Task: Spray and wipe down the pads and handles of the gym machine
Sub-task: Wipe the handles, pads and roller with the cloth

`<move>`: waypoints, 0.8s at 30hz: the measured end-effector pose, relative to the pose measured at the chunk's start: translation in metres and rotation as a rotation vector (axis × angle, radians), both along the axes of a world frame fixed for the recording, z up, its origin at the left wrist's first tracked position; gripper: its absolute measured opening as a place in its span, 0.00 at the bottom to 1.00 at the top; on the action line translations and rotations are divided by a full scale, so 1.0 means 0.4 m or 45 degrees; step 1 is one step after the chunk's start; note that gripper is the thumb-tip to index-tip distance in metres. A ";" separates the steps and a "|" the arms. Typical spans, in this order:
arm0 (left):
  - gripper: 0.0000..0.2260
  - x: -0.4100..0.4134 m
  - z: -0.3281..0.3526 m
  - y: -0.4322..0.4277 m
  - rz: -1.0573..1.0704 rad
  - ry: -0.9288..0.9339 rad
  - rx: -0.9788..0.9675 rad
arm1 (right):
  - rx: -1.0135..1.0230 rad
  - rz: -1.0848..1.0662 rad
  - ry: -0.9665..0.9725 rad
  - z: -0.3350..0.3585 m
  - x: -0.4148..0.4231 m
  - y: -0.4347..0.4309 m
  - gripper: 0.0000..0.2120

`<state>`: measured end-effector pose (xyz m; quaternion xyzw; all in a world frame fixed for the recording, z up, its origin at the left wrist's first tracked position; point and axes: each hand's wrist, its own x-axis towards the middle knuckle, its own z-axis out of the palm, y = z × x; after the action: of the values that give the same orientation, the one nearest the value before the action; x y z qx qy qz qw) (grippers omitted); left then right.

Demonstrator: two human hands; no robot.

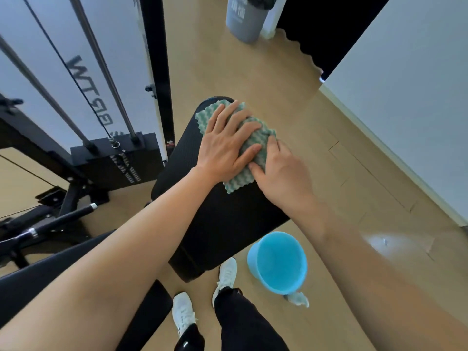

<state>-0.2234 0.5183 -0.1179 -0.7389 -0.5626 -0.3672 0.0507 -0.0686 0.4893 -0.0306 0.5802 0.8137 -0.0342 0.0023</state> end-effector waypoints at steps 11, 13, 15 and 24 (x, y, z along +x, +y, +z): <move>0.23 -0.104 -0.092 0.021 0.352 -0.705 -0.215 | 0.042 0.329 -0.256 -0.012 -0.217 0.126 0.42; 0.21 -0.111 -0.105 0.016 0.416 -0.775 -0.228 | 0.053 0.342 -0.356 -0.010 -0.255 0.148 0.43; 0.19 -0.122 -0.125 0.016 0.452 -0.830 -0.245 | 0.055 0.367 -0.468 -0.009 -0.288 0.171 0.44; 0.20 -0.181 -0.257 -0.051 0.592 -0.888 -0.405 | 0.177 0.654 -1.125 -0.085 -0.425 0.170 0.37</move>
<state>-0.2959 0.4981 -0.2207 -0.4235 -0.7466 -0.4824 -0.1751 -0.2387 0.5571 -0.0646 0.3195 0.8517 0.2701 0.3156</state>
